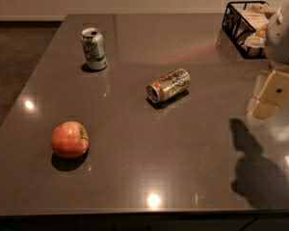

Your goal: Move apple near orange can

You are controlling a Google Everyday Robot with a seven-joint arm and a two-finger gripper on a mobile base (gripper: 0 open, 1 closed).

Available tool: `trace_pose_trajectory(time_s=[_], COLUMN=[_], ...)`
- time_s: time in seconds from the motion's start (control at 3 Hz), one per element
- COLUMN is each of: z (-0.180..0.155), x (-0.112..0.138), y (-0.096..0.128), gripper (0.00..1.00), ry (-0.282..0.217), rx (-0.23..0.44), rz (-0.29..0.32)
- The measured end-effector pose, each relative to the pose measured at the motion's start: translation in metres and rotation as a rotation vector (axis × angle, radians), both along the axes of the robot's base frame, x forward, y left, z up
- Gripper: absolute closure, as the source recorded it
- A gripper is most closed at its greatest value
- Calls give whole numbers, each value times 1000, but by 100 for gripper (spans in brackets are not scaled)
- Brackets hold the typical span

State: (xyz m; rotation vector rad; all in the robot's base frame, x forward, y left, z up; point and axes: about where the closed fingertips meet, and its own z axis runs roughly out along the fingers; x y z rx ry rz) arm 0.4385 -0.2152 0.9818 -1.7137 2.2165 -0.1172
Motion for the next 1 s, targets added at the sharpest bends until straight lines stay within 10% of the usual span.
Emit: trace_pose_trajectory(time_s=[1.0], z=[-13], x=[-3], y=[62], gripper=[0], ry=[7], rx=[56], rz=[110])
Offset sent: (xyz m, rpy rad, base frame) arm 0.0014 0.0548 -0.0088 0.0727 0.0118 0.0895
